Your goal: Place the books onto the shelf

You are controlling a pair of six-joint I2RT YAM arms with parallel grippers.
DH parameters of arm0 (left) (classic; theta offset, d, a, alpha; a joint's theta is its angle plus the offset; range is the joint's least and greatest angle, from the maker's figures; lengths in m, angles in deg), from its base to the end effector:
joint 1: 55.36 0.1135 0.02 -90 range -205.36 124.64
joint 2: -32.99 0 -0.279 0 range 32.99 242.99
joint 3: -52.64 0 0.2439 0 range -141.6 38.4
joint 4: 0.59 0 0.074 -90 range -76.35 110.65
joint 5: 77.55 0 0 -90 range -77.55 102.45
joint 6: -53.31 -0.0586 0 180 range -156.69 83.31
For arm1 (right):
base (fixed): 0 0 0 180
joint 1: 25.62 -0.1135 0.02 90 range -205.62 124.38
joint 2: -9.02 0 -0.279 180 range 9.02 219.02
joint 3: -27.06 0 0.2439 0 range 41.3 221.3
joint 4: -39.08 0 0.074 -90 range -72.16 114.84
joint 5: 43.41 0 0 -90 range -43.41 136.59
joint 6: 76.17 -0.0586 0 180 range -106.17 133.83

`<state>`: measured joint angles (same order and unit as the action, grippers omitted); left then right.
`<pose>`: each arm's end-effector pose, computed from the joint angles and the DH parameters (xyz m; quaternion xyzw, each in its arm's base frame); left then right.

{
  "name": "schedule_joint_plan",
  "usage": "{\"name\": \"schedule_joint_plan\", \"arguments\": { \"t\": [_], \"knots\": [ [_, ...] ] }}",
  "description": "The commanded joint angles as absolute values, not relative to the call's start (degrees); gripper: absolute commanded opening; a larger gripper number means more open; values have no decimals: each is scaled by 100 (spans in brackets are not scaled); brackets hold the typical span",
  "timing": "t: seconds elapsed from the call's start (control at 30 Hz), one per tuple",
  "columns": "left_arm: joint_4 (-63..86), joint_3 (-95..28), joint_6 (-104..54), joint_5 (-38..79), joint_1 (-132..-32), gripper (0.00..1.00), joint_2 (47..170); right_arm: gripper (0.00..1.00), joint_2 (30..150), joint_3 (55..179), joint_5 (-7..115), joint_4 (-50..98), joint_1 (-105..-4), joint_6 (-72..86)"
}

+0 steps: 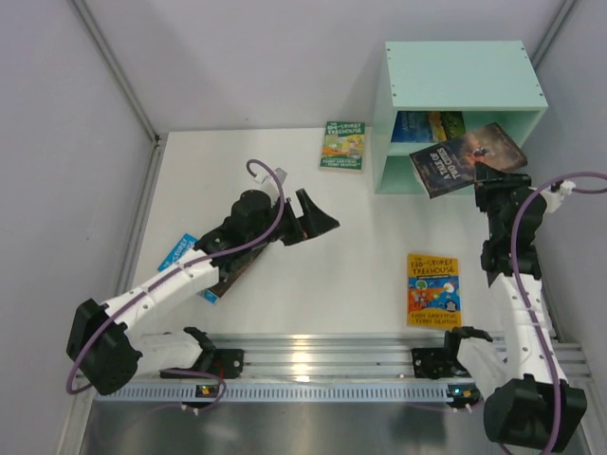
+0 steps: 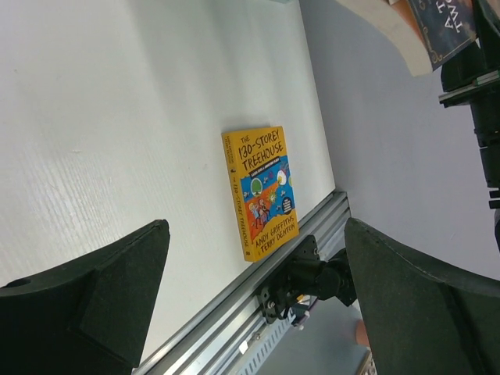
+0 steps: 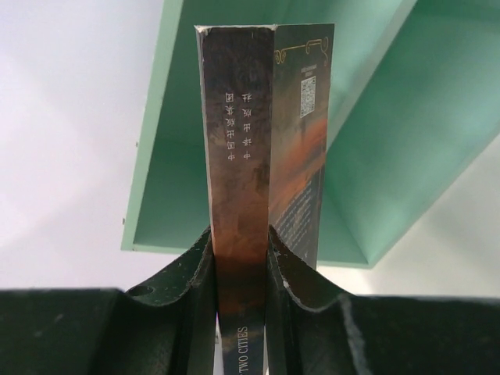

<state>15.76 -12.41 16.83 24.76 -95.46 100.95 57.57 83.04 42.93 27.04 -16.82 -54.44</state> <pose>0.2083 -0.1917 0.3164 -0.0331 0.8124 -0.4794 0.3302 0.2062 -0.0357 0.3435 0.4746 0.5611 0.3158 0.6002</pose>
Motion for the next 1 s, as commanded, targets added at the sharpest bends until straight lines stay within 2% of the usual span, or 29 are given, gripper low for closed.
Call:
{"name": "schedule_joint_plan", "arguments": {
  "t": [0.0, 0.47, 0.97],
  "knots": [
    [1594, -1399, 1508, 2449, -9500, 99, 9864, 0, 5762, 8912, 3974, 4514, -1657, -5779],
    [1585, -1337, 1455, 2554, -9368, 98, 9618, 0, 6807, 8973, 3824, 6052, -1666, -6166],
    [1488, -1328, 1411, 2624, -9368, 97, 9688, 0, 7273, 8903, 3868, 7001, -1674, -6377]
  ]
}}
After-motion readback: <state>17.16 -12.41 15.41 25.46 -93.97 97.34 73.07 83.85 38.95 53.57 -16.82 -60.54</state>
